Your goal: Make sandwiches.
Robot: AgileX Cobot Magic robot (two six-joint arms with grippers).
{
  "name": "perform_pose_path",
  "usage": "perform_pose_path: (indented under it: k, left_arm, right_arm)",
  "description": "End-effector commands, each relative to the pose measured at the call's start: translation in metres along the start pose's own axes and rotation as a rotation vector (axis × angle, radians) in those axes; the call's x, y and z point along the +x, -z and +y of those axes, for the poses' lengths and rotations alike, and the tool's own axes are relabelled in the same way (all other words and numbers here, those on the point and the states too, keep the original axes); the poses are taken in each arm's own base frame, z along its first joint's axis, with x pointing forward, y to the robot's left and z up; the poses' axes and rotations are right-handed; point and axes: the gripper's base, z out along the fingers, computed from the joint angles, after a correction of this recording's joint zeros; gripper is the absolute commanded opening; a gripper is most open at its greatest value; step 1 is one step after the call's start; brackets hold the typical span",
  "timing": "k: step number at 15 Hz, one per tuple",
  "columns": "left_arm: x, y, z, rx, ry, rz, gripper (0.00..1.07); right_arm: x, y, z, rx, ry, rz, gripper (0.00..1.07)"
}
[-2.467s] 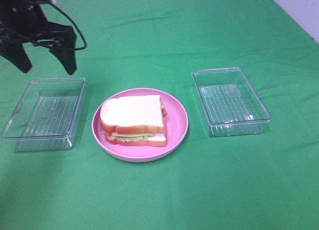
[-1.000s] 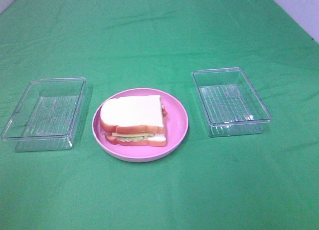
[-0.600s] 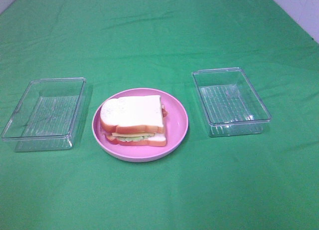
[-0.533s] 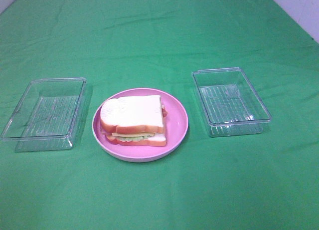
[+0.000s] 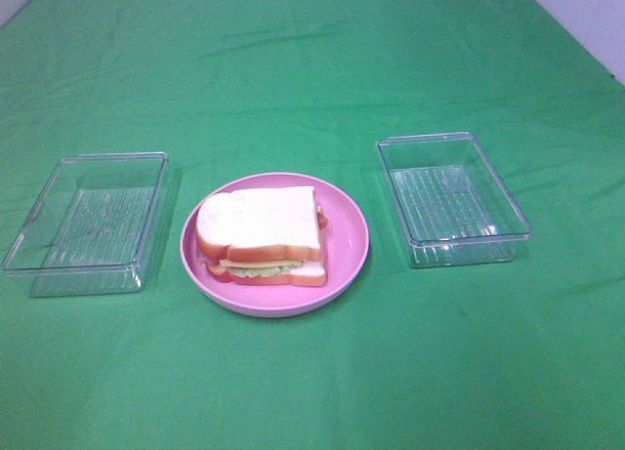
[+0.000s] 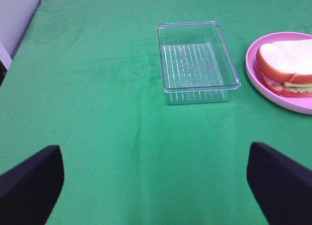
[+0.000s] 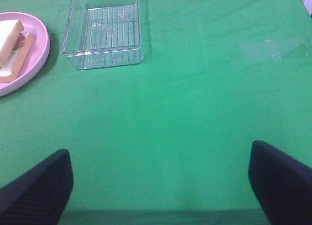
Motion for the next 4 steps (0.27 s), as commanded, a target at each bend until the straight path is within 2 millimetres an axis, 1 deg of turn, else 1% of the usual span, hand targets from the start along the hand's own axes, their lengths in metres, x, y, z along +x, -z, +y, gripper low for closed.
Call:
perform_pose_path:
  k: [1, 4]
  left_arm:
    - [0.0002, 0.0016, -0.0008, 0.01, 0.014, -0.028, 0.95]
    - [0.0002, 0.0016, -0.0008, 0.01, 0.014, -0.028, 0.95]
  right_arm:
    - [0.0013, 0.0023, -0.0003, 0.0, 0.014, -0.038, 0.93]
    - [0.0013, 0.0023, -0.0003, 0.0, 0.014, -0.038, 0.93]
